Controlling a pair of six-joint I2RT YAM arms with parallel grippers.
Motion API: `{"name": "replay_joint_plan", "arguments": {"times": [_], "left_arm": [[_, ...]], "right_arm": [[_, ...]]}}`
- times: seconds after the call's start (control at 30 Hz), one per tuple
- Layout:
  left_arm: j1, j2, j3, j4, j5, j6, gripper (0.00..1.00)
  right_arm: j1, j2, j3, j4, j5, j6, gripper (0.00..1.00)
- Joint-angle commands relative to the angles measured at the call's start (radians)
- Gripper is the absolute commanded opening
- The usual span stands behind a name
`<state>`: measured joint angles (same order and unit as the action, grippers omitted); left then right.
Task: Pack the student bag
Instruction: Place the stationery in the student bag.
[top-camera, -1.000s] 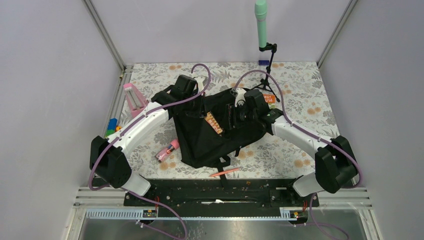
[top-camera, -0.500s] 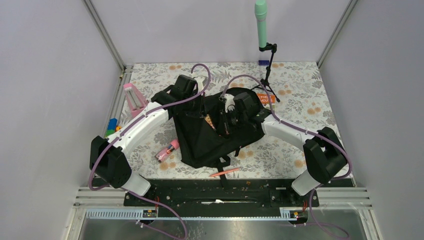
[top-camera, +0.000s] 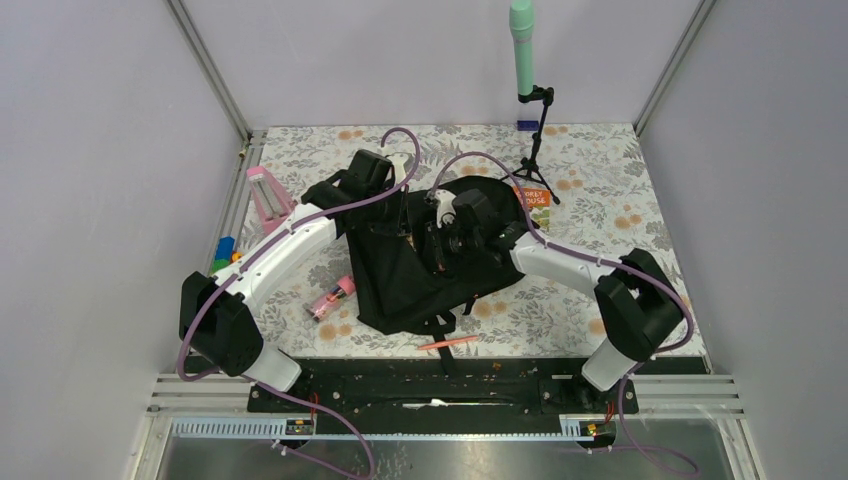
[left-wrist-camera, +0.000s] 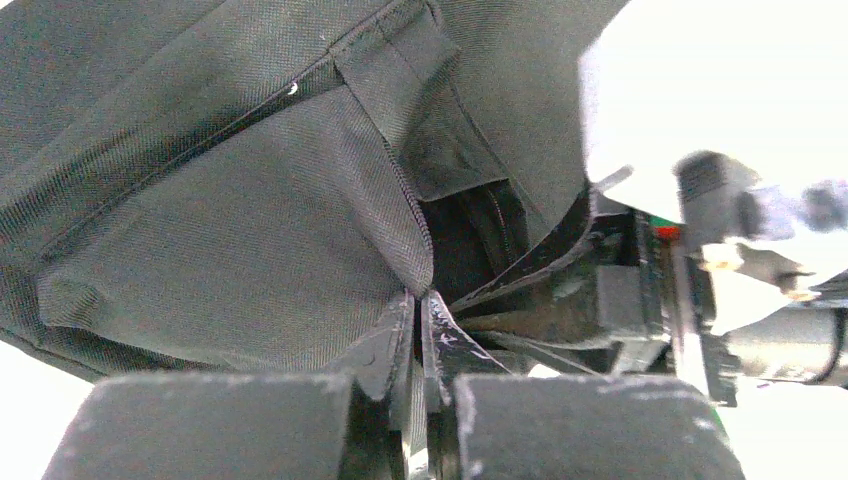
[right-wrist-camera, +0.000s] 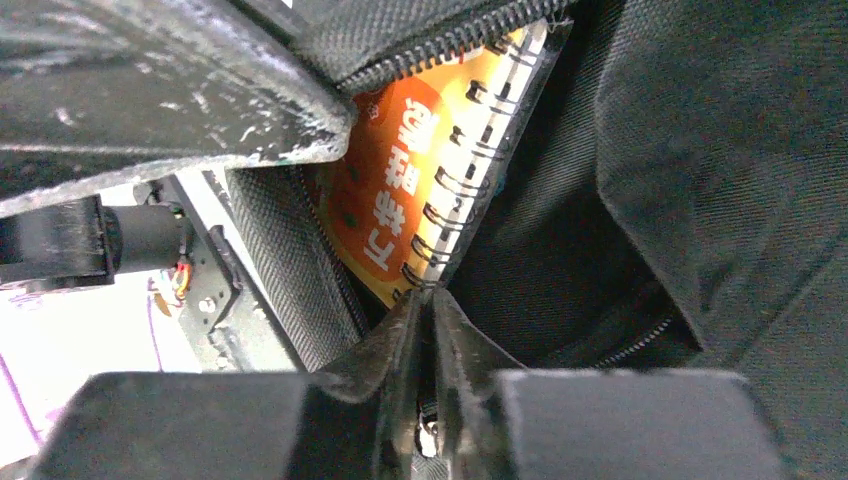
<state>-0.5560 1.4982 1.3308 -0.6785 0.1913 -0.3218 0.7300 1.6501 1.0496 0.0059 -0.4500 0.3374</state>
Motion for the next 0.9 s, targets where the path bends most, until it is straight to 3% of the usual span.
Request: {"name": "replay_joint_plan", "arguments": {"times": [0.0,0.17,0.27,0.63,0.87], "left_arm": [[-0.001,-0.053,0.018,0.089,0.017,0.004,0.0],[-0.001,-0.052,0.016,0.089,0.008,0.007,0.0],[-0.001,-0.05,0.016,0.088,-0.003,0.013,0.0],[-0.001,-0.056,0.03,0.051,-0.037,0.046,0.0],[0.0,-0.068,0.017,0.05,-0.067,0.053,0.0]], "right_arm": [[0.016,-0.123,-0.018,0.029,0.105,-0.044,0.24],[0.016,-0.257,-0.049,0.002,0.188,-0.129,0.5],[0.015,-0.342,-0.076,-0.042,0.227,-0.171,0.6],[0.028,-0.69,-0.343,-0.091,0.099,-0.191,0.62],[0.168,-0.748,-0.484,-0.053,0.132,-0.161,0.61]]}}
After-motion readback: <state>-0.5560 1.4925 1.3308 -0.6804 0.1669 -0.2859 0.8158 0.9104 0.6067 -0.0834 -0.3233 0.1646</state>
